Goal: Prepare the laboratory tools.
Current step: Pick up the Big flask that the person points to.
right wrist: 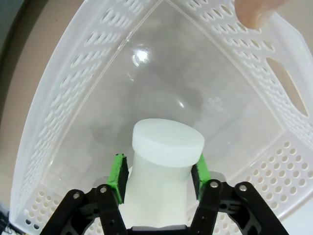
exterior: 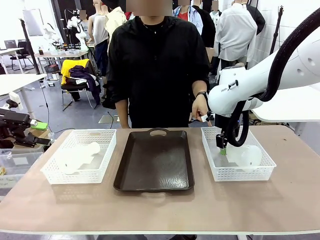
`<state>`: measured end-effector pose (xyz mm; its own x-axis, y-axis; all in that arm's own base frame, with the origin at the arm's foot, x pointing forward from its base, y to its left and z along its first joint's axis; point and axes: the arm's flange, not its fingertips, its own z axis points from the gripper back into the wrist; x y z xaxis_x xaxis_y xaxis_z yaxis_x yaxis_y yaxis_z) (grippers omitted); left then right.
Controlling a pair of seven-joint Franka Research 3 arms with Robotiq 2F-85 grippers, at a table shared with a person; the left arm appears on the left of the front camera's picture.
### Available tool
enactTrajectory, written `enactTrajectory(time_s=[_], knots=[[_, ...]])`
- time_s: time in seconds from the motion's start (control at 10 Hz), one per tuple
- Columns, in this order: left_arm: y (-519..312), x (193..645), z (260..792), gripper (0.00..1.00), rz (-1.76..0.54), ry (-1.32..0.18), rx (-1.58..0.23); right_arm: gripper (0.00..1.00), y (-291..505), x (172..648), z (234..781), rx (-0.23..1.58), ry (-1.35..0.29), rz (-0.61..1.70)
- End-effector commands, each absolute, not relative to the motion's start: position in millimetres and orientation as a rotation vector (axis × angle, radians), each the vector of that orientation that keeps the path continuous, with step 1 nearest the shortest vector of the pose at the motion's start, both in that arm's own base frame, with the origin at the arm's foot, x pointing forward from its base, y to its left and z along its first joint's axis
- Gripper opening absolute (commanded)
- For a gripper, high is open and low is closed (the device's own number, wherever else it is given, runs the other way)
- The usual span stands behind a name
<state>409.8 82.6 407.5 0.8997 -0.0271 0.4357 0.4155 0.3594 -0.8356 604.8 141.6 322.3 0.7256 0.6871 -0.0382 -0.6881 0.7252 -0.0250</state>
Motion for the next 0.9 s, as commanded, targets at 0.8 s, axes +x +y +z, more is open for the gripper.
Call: enactTrajectory(time_s=[0.8], knots=[[83.8, 408.9, 408.5, 1.00, -0.295, -0.381, -1.173, 0.00, 134.6, 606.5, 323.7, 0.068, -0.015, 0.743]])
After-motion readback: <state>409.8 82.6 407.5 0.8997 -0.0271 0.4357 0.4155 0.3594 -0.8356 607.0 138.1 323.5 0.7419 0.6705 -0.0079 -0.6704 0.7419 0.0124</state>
